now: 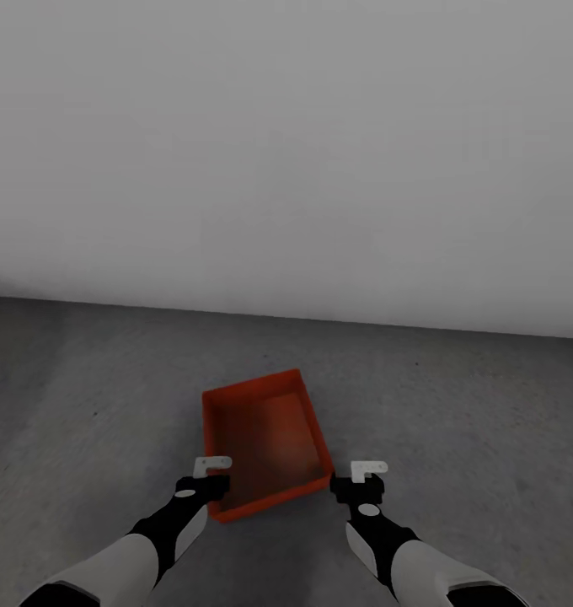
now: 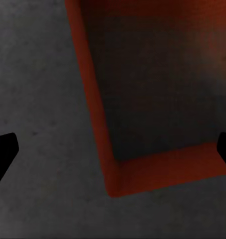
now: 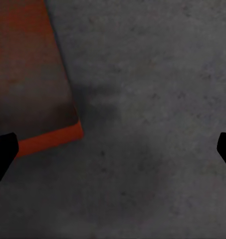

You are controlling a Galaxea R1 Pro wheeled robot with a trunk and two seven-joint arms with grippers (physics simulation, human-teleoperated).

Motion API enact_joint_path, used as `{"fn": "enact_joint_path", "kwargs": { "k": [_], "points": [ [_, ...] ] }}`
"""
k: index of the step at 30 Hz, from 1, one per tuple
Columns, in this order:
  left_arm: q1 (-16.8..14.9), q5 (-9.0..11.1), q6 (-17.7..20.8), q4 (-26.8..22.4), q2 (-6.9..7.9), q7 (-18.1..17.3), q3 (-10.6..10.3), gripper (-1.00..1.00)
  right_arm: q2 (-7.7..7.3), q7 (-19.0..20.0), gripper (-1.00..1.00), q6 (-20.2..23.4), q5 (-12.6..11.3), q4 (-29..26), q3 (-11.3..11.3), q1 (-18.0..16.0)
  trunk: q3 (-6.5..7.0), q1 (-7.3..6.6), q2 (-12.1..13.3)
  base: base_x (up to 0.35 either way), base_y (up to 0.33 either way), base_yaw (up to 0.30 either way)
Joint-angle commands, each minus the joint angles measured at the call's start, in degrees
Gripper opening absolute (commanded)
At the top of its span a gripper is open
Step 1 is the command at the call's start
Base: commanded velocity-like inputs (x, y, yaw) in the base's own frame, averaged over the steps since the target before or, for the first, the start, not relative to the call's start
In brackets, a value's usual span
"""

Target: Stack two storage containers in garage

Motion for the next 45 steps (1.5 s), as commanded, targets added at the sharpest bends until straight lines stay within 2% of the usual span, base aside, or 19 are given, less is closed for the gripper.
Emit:
{"fn": "enact_joint_path", "kwargs": {
  "k": [1,36,45],
  "points": [
    [0.0,0.5,0.1,-0.1,0.03,0.4,-0.5,1.0,0.01,-0.4,1.0,0.0,0.3,0.1,0.2,0.0,-0.04,-0.01,0.0,0.0,0.0,0.0],
    [0.0,0.6,0.1,-0.2,0.08,0.3,-0.4,1.0,0.06,-0.5,1.0,0.1,0.3,0.1,0.2,-0.1,6.25,-7.69,14.0,0.0,0.0,0.0],
    [0.0,2.6,0.1,-0.2,0.19,0.3,-0.4,1.0,-0.06,-0.4,1.0,-0.2,0.4,0.1,0.2,0.0,7.86,-9.67,17.6,0.0,0.0,0.0]
  ]
}}
